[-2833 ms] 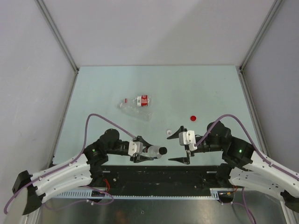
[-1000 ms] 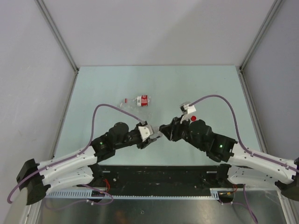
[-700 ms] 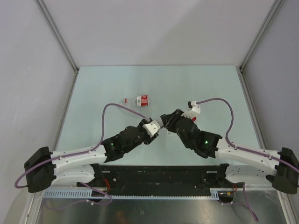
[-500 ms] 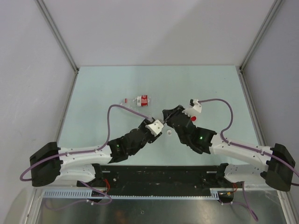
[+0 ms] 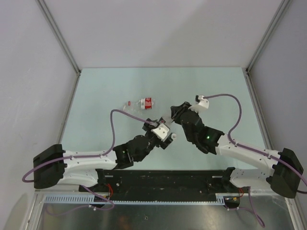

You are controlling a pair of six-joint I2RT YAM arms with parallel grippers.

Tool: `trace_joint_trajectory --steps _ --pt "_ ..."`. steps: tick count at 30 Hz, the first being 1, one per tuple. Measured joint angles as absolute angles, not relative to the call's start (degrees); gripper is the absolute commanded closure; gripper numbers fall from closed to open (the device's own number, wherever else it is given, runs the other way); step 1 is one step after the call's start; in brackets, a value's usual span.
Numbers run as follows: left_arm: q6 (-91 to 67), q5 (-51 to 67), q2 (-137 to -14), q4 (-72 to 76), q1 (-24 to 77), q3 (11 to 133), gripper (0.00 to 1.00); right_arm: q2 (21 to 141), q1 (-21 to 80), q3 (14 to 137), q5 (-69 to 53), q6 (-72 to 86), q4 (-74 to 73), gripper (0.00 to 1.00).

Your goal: Screw on the bottle caps

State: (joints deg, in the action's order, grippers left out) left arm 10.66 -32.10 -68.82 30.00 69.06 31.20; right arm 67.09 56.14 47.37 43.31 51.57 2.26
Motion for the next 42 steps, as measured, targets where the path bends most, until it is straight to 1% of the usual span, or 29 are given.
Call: trace_joint_trajectory --steps 5,9,12,15,19,22,25,30,35,36,39,41,42 --pt "7.6 -28.9 -64.6 31.7 71.2 30.4 0.01 67.1 51.7 47.3 44.6 35.0 7.8 1.00" --pt "3.4 -25.9 -56.6 31.0 71.1 28.2 0.00 67.5 46.5 47.0 44.8 22.9 15.1 1.00" --pt "0.1 -24.5 -50.0 30.1 70.3 26.2 0.00 69.1 41.7 44.3 45.3 15.5 23.5 1.00" --pt "-4.6 -23.8 -44.6 27.6 67.0 24.2 0.01 72.4 38.5 38.8 44.4 7.6 35.5 1.00" --pt "-11.5 -23.6 -41.6 21.4 60.4 23.2 0.00 80.4 38.0 35.3 41.7 -1.7 47.1 1.00" --pt "-17.0 -23.8 -41.6 15.9 56.5 23.2 0.00 84.0 38.0 35.2 40.7 -4.9 51.7 0.99" --pt "-21.3 -24.2 -42.7 11.0 54.5 23.3 0.00 85.6 38.0 35.2 40.1 -6.1 55.2 0.96" --pt "-26.3 -25.4 -45.8 5.5 53.0 23.4 0.01 87.9 38.2 33.4 38.0 -6.3 61.9 0.88" --pt "-30.2 -25.8 -46.4 3.0 51.5 23.4 0.00 90.1 39.1 31.9 37.7 -6.5 64.7 0.80" --pt "-31.0 -25.8 -46.4 2.8 51.0 23.4 0.01 90.3 39.3 31.7 37.8 -6.6 65.0 0.78" --pt "-33.1 -26.0 -46.4 2.2 49.8 23.4 0.01 90.5 40.1 31.5 38.5 -6.6 65.4 0.53" --pt "-34.4 -26.1 -46.3 2.0 49.1 23.4 0.00 90.5 40.8 31.2 39.3 -6.5 65.9 0.39" --pt "-34.9 -26.3 -46.3 1.9 48.9 23.4 0.00 90.5 41.2 31.0 39.7 -6.5 66.0 0.34"
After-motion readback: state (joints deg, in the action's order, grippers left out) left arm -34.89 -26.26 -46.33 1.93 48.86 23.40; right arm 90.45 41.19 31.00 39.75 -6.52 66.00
